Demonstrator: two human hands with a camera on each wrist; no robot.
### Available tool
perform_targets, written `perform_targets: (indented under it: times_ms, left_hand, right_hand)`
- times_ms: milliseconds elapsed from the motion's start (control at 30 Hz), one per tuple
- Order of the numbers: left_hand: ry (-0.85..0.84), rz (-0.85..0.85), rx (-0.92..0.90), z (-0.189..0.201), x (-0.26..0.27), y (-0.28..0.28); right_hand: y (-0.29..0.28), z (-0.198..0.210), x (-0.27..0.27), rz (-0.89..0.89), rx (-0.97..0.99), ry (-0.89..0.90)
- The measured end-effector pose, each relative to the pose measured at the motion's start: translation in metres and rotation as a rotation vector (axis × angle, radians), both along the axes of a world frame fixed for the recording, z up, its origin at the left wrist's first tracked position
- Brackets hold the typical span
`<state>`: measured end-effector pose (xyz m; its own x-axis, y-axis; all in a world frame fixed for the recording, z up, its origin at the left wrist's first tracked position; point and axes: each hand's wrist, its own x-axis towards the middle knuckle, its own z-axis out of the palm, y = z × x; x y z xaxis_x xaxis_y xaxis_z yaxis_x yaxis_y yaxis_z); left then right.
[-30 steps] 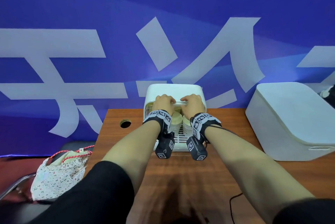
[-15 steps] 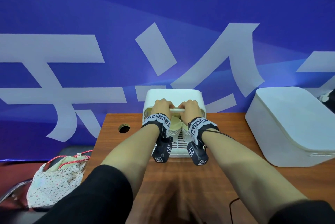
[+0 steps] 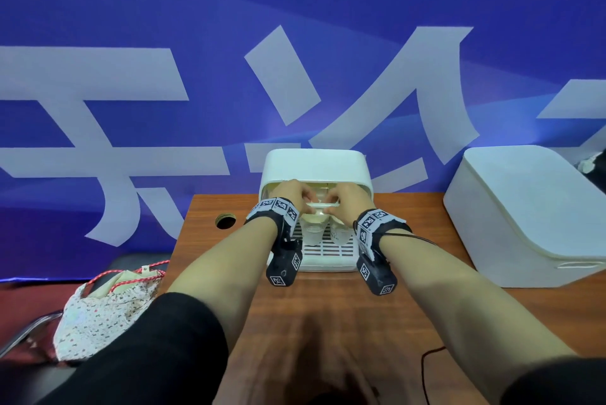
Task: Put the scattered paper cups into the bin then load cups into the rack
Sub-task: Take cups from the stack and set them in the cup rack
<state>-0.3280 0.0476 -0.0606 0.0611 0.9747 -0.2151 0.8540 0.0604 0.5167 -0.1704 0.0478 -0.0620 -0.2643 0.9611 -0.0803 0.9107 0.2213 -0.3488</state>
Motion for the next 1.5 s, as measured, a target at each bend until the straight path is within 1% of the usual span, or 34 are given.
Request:
perform_targets:
  times_ms: [100, 200, 300, 367, 500, 600, 667, 733, 767, 833, 900, 933, 1033, 1100, 1200, 1300, 1500]
  left_hand:
    - [0.077, -0.087, -0.08, -0.003, 0.001, -0.01]
    - [0.126, -0.136, -0.089, -0.011, 0.006, -0.024]
    - [0.158, -0.112, -0.046, -0.022, 0.01, -0.036]
    - [0.111, -0.062, -0.002, -0.03, 0.011, -0.043]
    - [-0.042, 0.127, 0.043, -0.041, 0.016, -0.054]
    - [-0.125, 0.329, 0.136, -0.045, 0.016, -0.059]
    - [-0.102, 0.482, 0.189, -0.045, 0.015, -0.061]
    - [-0.058, 0.633, 0.165, -0.042, 0.018, -0.065]
    - [-0.07, 0.718, 0.132, -0.04, 0.021, -0.067]
    - [-0.197, 0.885, 0.078, -0.034, 0.027, -0.068]
    - [-0.343, 0.961, 0.038, -0.035, 0.027, -0.066]
    - [-0.391, 0.956, 0.003, -0.037, 0.025, -0.064]
    - [-0.465, 0.833, -0.153, -0.047, 0.014, -0.066]
    - [-0.523, 0.839, -0.204, -0.049, 0.01, -0.071]
    - [-0.555, 0.878, -0.247, -0.048, 0.011, -0.075]
    - [-0.614, 0.954, -0.295, -0.045, 0.013, -0.076]
    - [-0.648, 0.974, -0.311, -0.037, 0.012, -0.079]
  right_hand:
    - [-0.014, -0.005, 0.005, 0.057, -0.033, -0.069]
    - [-0.029, -0.014, 0.004, 0.111, -0.008, -0.148]
    - [-0.038, -0.024, 0.001, 0.102, 0.019, -0.159]
    - [-0.042, -0.031, 0.0, 0.049, 0.027, -0.122]
    - [-0.051, -0.047, 0.002, -0.113, 0.073, 0.028]
    - [-0.056, -0.049, 0.006, -0.292, 0.104, 0.105]
    - [-0.059, -0.049, 0.004, -0.45, 0.088, 0.168]
    - [-0.059, -0.048, 0.0, -0.589, 0.061, 0.239]
    - [-0.059, -0.047, -0.003, -0.635, 0.043, 0.278]
    - [-0.06, -0.044, -0.006, -0.685, -0.009, 0.371]
    - [-0.062, -0.044, -0.006, -0.727, -0.096, 0.496]
    - [-0.063, -0.045, -0.004, -0.752, -0.132, 0.565]
    - [-0.067, -0.046, 0.005, -0.833, -0.208, 0.796]
    - [-0.068, -0.044, 0.013, -0.88, -0.271, 0.896]
    - [-0.067, -0.042, 0.022, -0.882, -0.385, 0.901]
    - [-0.067, -0.043, 0.023, -0.872, -0.46, 0.893]
    - [-0.068, -0.041, 0.022, -0.895, -0.449, 0.855]
